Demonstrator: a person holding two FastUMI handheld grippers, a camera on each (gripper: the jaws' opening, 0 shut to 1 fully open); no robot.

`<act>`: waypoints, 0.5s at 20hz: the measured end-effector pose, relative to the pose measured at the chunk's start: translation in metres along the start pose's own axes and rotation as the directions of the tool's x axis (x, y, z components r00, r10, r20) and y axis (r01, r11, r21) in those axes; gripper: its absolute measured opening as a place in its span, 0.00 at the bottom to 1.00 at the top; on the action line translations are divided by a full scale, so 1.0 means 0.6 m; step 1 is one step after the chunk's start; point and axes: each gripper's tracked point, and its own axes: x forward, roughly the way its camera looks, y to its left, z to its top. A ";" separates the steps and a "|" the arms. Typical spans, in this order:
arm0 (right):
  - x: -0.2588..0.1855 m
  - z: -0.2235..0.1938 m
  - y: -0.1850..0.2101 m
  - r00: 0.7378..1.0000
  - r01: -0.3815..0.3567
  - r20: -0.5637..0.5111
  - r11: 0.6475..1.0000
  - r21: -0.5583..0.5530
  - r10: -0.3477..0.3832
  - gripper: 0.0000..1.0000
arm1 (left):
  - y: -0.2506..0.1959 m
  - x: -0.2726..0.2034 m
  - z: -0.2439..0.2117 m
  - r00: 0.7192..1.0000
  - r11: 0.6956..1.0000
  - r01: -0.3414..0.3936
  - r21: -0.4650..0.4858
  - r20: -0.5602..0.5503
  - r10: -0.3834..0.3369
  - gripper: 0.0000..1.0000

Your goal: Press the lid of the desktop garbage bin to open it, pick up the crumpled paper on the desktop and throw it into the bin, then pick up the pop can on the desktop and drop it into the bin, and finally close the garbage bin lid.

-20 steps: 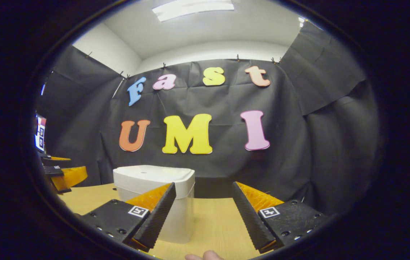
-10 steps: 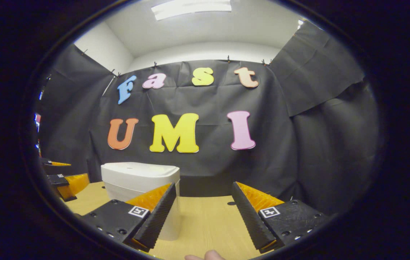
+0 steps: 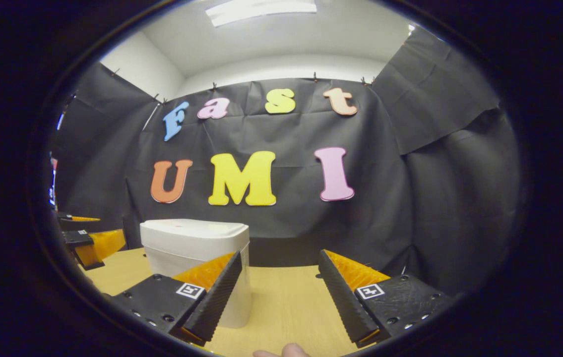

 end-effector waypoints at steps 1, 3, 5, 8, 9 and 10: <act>-0.002 0.001 0.005 1.000 -0.012 0.003 1.000 -0.010 0.012 0.96 | 0.001 -0.001 0.004 1.000 1.000 -0.002 -0.002 0.007 0.002 0.99; -0.001 0.005 0.010 0.999 -0.042 0.016 0.999 -0.018 0.042 0.95 | -0.003 -0.003 0.005 1.000 1.000 -0.003 -0.015 0.008 0.003 0.99; 0.010 0.005 0.004 0.999 -0.051 0.016 0.999 0.013 0.051 0.97 | -0.004 -0.008 0.004 1.000 1.000 -0.002 -0.015 0.001 0.002 0.99; 0.018 -0.003 0.008 0.998 -0.061 -0.013 0.997 0.057 0.062 0.95 | 0.000 -0.017 0.014 1.000 1.000 -0.002 -0.003 0.020 0.002 0.99; 0.018 -0.004 0.010 0.998 -0.060 -0.018 0.996 0.063 0.061 0.95 | 0.004 -0.018 0.017 1.000 1.000 -0.005 0.002 0.027 0.005 0.99; 0.017 -0.003 0.011 0.998 -0.056 -0.019 0.996 0.067 0.057 0.95 | 0.011 -0.019 0.019 0.999 1.000 -0.011 0.005 0.031 0.011 0.99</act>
